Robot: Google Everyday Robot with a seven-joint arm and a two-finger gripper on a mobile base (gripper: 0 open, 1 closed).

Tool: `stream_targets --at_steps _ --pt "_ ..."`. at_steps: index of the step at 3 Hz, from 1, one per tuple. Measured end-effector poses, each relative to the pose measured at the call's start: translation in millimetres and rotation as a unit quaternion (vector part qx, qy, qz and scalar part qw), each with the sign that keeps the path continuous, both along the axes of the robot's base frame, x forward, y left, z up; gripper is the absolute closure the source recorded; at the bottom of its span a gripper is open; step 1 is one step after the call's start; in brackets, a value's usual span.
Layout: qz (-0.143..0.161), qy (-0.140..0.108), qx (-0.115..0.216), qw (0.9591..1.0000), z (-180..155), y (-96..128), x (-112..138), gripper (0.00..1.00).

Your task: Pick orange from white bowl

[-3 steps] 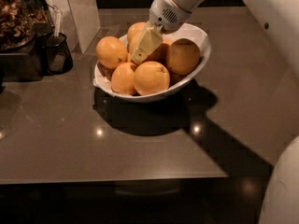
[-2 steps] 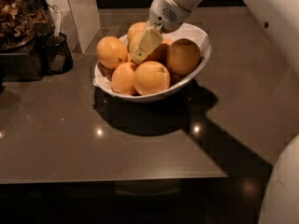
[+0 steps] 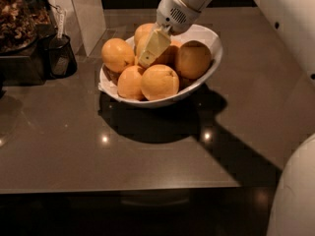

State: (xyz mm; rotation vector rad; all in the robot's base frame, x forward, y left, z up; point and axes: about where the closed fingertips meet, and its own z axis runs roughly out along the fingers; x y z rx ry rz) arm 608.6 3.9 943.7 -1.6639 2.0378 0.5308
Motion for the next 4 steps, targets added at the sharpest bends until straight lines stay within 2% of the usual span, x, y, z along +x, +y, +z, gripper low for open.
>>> stream_targets --at_steps 1,2,3,4 --pt "0.022 -0.009 0.022 0.9995 -0.8 -3.2 -6.5 1.0" --pt "0.022 -0.009 0.022 0.9995 1.1 -3.1 -5.7 1.0" --pt "0.049 -0.034 0.07 0.9958 18.1 -16.4 -16.5 1.0" --pt "0.093 -0.096 0.144 0.9805 63.9 -49.7 -43.4 1.0"
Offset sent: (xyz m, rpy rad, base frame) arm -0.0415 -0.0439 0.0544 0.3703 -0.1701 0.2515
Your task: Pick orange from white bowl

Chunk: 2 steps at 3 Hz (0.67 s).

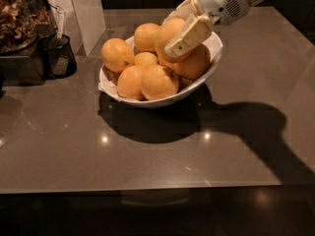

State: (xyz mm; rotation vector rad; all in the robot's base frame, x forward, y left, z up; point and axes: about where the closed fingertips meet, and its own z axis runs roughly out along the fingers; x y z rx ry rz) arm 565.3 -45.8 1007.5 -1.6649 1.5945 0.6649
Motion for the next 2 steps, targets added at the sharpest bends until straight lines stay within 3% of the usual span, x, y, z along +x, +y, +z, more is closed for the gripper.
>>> stream_targets --at_steps 1,2 --pt "0.005 -0.002 -0.003 1.0 0.9 4.6 0.3 1.0" --pt "0.018 -0.027 0.0 0.9995 22.2 5.4 -21.5 1.0"
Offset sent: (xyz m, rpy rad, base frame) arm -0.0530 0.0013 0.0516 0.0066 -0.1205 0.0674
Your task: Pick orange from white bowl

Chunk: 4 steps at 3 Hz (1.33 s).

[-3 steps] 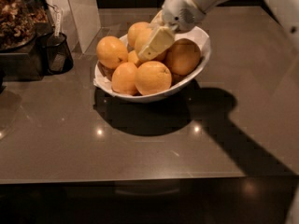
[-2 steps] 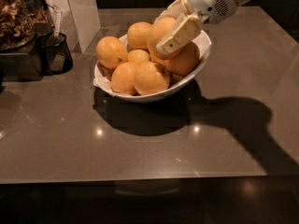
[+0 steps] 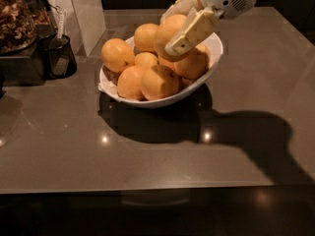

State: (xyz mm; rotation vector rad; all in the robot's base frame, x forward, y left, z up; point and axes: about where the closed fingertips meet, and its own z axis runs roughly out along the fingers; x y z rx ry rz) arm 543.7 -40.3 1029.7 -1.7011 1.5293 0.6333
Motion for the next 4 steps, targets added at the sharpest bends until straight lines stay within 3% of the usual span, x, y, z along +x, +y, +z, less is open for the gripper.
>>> stream_targets --at_steps 1,2,3,4 --pt "-0.008 -0.045 0.009 0.9989 31.8 -3.9 -40.6 1.0" --pt "-0.032 -0.069 0.033 0.9966 43.2 -16.2 -77.1 1.0" --pt "-0.053 -0.076 0.077 0.9927 40.1 -33.4 -101.5 1.0" --pt "-0.062 -0.077 0.082 0.9917 43.2 -40.8 -107.0 1.0"
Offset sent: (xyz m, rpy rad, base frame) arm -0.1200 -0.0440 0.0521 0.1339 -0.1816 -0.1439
